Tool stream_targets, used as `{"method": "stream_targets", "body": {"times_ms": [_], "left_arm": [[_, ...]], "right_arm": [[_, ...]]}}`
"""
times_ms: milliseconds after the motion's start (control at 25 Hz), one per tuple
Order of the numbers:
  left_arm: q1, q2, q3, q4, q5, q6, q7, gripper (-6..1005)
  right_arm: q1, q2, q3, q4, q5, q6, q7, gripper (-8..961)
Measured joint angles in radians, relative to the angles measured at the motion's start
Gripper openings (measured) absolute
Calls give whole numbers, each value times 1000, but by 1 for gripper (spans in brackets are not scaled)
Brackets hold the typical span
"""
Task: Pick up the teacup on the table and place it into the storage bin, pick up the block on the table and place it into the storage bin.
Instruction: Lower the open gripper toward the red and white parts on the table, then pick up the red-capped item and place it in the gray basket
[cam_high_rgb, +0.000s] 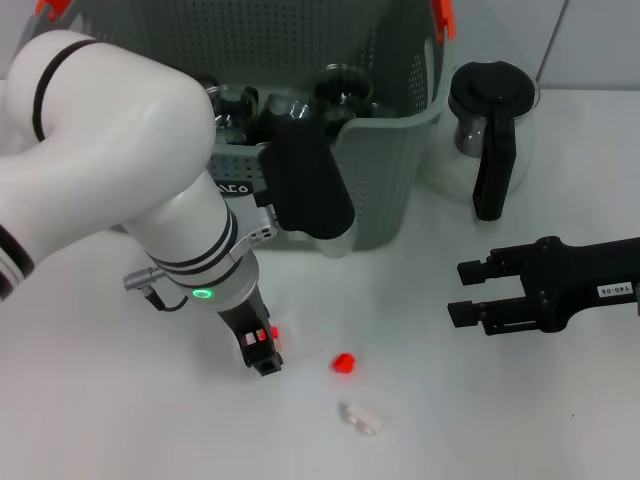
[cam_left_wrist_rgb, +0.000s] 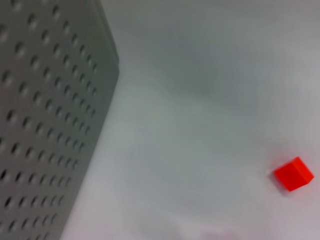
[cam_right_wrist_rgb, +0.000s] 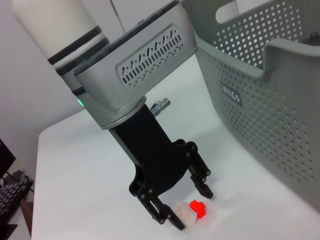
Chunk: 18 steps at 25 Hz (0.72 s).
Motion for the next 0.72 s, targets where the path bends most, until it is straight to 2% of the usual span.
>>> {"method": "stream_targets", "body": {"times_ms": [200, 720], "left_arm": [[-1, 0, -7, -3, 12, -5, -6, 524], [-24, 2, -11, -38, 10, 4, -7, 270]], "right_arm": [[0, -1, -1, 0, 0, 0, 1, 700], [-3, -2, 0, 1, 0, -2, 1, 699]]}}
